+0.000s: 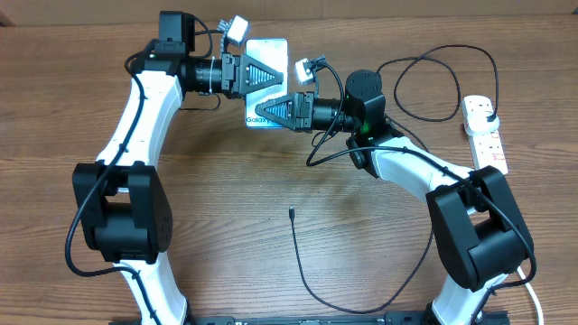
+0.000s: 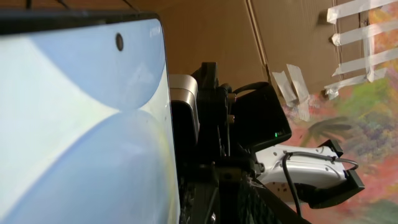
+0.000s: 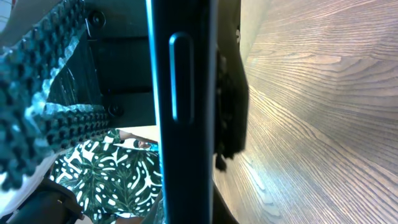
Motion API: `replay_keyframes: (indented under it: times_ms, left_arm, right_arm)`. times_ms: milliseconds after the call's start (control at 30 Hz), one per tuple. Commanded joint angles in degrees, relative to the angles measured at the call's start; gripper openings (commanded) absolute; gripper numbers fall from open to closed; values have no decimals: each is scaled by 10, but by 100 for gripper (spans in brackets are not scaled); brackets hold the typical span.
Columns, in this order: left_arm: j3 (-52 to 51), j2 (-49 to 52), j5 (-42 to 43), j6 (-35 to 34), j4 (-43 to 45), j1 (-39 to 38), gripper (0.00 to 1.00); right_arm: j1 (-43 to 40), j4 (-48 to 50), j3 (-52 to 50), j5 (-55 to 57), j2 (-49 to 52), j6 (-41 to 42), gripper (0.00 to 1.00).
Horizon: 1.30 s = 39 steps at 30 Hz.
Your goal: Plug charger to phone and switch on socket
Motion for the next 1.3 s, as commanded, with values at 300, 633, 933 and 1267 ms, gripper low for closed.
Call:
replay_keyframes:
  times_ms: [300,633,933,1267]
  left_arm:
    - [16,-25,48,5,5,22,49]
    - [16,-25,48,5,4,21,21]
    - [15,-25,26,-6,1,24,4]
    - [13,-25,-260,-8,-134,33,4]
  right_arm:
    - [-20,12,1,41,-3,32,4]
    - [-20,-13,1,22,-3,30,4]
    - [-22,-16,1,21,-3,30,36]
    - [-79,-16,1,-30,-3,30,58]
